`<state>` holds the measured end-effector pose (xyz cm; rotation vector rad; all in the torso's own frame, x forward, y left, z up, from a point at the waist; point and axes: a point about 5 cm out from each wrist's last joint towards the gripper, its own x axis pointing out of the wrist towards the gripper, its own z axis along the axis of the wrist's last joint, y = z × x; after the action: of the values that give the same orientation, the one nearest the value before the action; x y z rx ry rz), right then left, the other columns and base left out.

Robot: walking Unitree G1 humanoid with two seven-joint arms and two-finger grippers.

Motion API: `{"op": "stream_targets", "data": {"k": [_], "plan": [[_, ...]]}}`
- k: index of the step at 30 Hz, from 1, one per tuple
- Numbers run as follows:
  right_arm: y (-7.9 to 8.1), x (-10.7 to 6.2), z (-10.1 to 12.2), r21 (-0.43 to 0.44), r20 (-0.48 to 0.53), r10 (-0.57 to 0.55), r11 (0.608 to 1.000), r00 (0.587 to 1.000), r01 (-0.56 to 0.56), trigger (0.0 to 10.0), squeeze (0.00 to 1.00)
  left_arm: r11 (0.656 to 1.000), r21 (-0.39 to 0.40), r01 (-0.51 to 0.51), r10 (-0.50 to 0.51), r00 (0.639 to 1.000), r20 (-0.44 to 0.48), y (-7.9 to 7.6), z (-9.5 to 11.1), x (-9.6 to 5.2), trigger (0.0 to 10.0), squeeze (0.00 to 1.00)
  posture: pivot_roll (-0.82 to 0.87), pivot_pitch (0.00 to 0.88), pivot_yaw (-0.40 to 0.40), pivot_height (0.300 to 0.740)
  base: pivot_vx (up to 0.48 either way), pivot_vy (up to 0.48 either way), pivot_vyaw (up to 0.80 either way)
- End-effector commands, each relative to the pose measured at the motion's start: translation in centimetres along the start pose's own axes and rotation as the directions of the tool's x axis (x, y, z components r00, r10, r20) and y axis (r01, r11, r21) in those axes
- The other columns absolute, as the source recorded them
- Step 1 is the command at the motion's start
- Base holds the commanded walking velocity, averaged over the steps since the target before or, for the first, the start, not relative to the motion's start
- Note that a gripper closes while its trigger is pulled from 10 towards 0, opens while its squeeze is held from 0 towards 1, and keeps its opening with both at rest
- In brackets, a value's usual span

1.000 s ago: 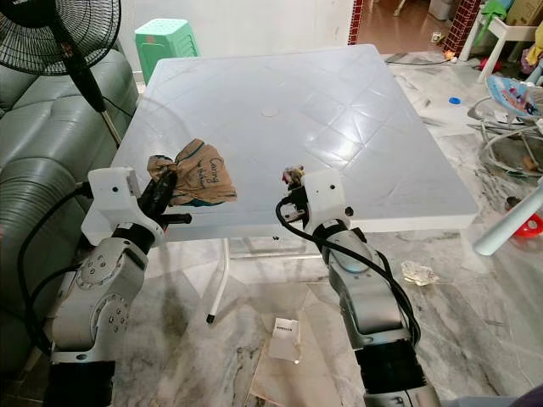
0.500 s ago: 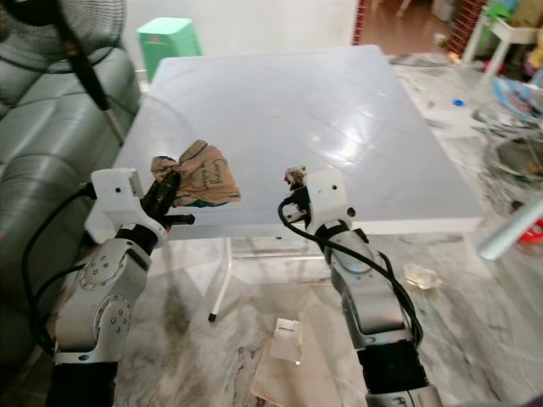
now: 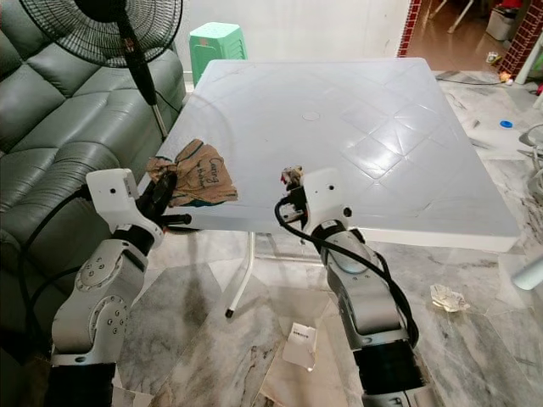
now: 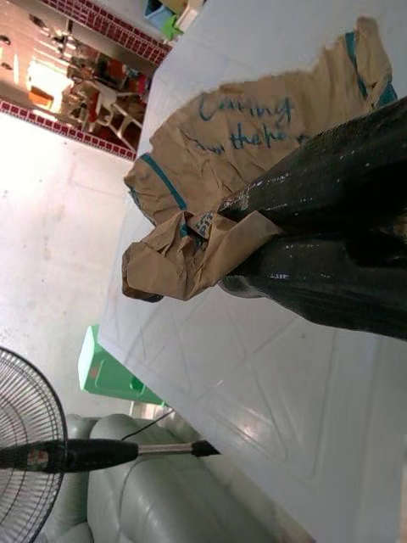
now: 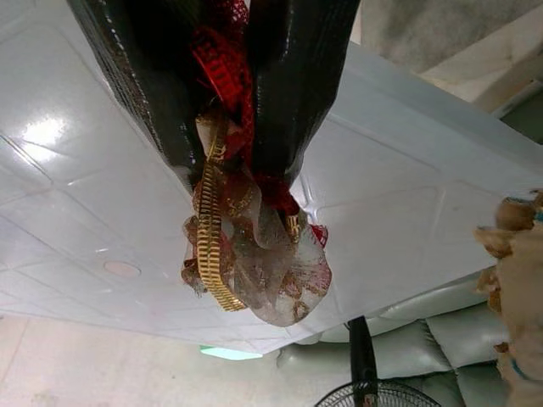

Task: Picking trash to rubbish bin

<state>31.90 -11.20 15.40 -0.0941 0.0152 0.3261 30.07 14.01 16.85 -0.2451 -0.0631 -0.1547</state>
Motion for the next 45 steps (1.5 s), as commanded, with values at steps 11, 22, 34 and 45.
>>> {"op": "stream_targets", "data": {"k": [11,22,34,45], "plan": [[0.02,0.13,0.39,0.003,0.014,0.001,1.000,1.000,-0.001,10.0,0.00,1.000,-0.014,0.004,-0.003,1.000,0.016,-0.05,0.52,0.00,0.0,0.00,0.00,0.029,0.037,0.740,0.000,0.080,0.00],[-0.01,0.15,0.35,0.001,0.011,-0.001,1.000,1.000,0.001,10.0,0.00,1.000,-0.015,0.008,-0.008,1.000,0.010,-0.07,0.44,-0.02,0.0,0.00,0.00,0.029,0.037,0.740,0.000,0.388,0.00],[-0.18,0.30,0.28,-0.007,0.002,-0.010,1.000,1.000,0.010,10.0,0.00,1.000,-0.010,0.017,-0.017,1.000,0.002,-0.15,0.40,0.03,0.0,0.00,0.01,0.024,0.035,0.740,0.000,0.396,0.00],[-0.40,0.41,0.11,-0.014,-0.009,-0.028,1.000,1.000,0.028,10.0,0.00,1.000,-0.004,0.022,-0.022,1.000,0.007,-0.19,0.45,0.08,0.0,0.00,0.01,0.021,0.037,0.740,0.000,0.210,0.00]]}}
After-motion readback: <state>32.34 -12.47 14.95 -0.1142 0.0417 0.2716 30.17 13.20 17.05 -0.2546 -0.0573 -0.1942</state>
